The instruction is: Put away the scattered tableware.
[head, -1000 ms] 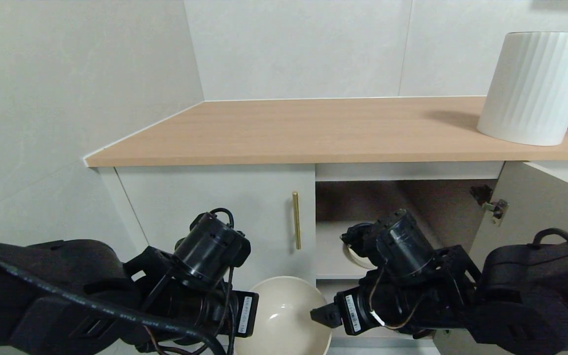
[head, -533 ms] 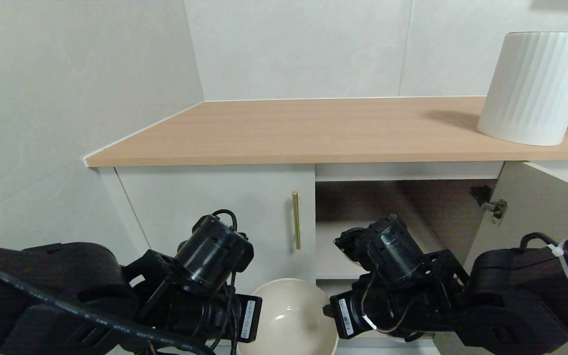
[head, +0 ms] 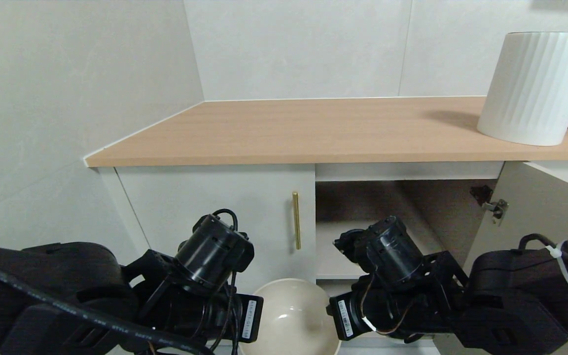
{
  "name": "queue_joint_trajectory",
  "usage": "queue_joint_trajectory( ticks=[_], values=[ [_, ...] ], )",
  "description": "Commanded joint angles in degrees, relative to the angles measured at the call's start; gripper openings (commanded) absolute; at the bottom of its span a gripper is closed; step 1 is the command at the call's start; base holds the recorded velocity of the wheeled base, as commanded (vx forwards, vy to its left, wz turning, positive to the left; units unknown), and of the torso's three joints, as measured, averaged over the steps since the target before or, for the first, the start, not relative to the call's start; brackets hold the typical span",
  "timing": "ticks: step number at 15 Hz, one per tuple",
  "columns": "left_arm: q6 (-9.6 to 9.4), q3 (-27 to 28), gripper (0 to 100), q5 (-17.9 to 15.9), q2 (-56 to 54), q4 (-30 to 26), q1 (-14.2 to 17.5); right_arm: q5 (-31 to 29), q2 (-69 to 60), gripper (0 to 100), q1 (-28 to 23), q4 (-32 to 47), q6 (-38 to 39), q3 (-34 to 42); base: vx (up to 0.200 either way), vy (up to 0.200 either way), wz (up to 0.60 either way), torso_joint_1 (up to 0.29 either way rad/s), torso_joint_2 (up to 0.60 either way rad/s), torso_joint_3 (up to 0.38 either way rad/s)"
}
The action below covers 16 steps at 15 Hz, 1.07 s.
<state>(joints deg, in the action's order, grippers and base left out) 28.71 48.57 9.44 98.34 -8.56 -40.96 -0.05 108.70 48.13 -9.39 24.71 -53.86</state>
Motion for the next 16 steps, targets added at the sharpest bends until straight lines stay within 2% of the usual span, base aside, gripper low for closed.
queue_joint_trajectory(
  ticks=[1, 13, 16],
  values=[
    [0.03, 0.04, 100, 0.14, -0.17, -0.14, 0.00, -0.13, 0.19, 0, 0.04, 0.16, -0.01, -0.02, 0.000, 0.000, 0.00, 0.000, 0.00, 0.000],
    [0.65, 0.83, 100, -0.12, -2.80, 0.47, 0.09, -1.36, 2.48, 0, -0.32, 0.16, -0.10, -0.37, 0.000, 0.000, 0.00, 0.000, 0.00, 0.000],
    [0.65, 0.92, 100, -0.03, -2.89, 0.47, 0.09, -4.79, 3.80, 0, -6.38, 0.16, -0.10, -1.43, 0.000, 0.000, 0.00, 0.000, 0.00, 0.000]
  ],
)
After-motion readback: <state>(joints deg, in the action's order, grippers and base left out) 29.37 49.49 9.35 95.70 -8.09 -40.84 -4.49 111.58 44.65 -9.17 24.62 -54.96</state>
